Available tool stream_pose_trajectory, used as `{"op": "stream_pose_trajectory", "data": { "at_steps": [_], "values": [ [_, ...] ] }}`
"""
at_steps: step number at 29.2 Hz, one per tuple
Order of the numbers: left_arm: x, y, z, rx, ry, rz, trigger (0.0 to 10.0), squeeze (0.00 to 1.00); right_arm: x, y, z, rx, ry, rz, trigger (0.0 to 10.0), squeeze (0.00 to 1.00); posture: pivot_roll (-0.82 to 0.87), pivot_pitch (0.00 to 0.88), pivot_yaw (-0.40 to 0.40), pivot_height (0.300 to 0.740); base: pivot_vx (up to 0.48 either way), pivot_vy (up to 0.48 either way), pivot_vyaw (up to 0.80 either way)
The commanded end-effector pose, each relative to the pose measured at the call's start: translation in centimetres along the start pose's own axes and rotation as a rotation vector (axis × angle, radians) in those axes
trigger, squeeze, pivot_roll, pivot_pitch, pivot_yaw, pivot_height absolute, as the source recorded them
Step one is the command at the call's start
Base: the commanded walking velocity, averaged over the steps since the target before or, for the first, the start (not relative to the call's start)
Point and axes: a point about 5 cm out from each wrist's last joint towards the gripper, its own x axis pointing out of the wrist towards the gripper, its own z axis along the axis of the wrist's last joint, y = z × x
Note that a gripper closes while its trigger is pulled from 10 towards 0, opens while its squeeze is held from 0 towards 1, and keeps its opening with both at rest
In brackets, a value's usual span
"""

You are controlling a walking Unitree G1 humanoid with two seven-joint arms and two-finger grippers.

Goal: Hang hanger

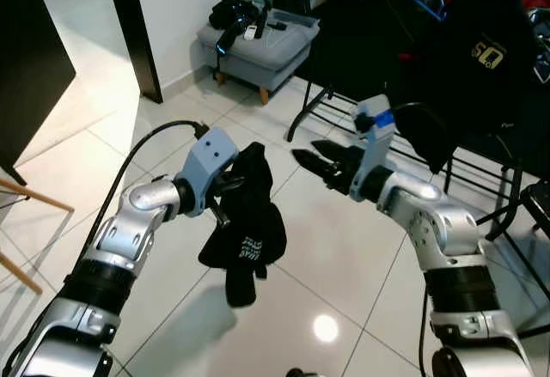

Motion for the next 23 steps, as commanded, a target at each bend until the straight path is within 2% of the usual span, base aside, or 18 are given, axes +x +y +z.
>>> {"op": "stream_pose_trajectory", "data": {
  "at_steps": [1,2,3,5,6,11,13,16,19,23],
  "values": [
    [0.0,0.0,0.6,0.012,-0.048,-0.017,0.0,0.00,-0.7,-1.9,-1.3,-0.003,0.028,-0.140,10.0,0.00,-0.08,0.137,-0.004,0.740,0.000,0.000,0.00],
    [-0.2,-0.9,0.9,0.065,-0.084,-0.113,0.0,0.00,-1.1,-3.0,-2.3,0.014,0.035,-0.247,10.0,0.00,-0.08,0.132,0.001,0.740,0.000,0.000,0.00],
    [-0.3,-1.7,1.1,0.142,-0.103,-0.204,0.0,0.00,-1.5,-3.1,-3.7,-0.003,0.057,-0.290,10.0,0.00,-0.08,0.130,0.003,0.740,0.000,0.000,0.00],
    [-0.5,-2.6,1.2,0.251,-0.107,-0.301,0.0,0.00,-1.9,-2.2,-5.6,-0.038,0.094,-0.280,10.0,0.00,-0.08,0.124,0.010,0.740,0.000,0.000,0.00],
    [-0.6,-2.7,1.3,0.293,-0.110,-0.317,0.0,0.00,-2.0,-1.5,-6.5,-0.065,0.116,-0.268,10.0,0.00,-0.08,0.121,0.011,0.740,0.000,0.000,0.00],
    [-0.7,-2.7,1.5,0.338,-0.109,-0.345,0.0,0.00,-2.4,-0.5,-8.2,-0.101,0.159,-0.249,10.0,0.00,-0.07,0.118,0.013,0.740,0.000,0.000,0.00],
    [-1.1,-2.8,1.1,0.385,-0.071,-0.395,0.0,0.00,-2.8,0.5,-10.1,-0.106,0.205,-0.236,10.0,0.00,-0.06,0.113,0.023,0.740,0.000,0.000,0.00],
    [-1.4,-2.6,0.7,0.417,-0.046,-0.407,0.0,0.00,-2.9,1.1,-11.0,-0.103,0.212,-0.244,10.0,0.00,-0.06,0.109,0.027,0.740,0.000,0.000,0.00],
    [-1.4,-2.2,0.6,0.436,-0.048,-0.389,0.0,0.00,-2.8,1.4,-11.5,-0.105,0.198,-0.266,10.0,0.00,-0.06,0.109,0.028,0.740,0.000,0.000,0.00],
    [-1.2,-1.8,0.5,0.420,-0.054,-0.348,0.0,0.00,-2.9,1.4,-11.7,-0.098,0.182,-0.285,10.0,0.00,-0.06,0.111,0.030,0.740,0.000,0.000,0.00]
  ]
}}
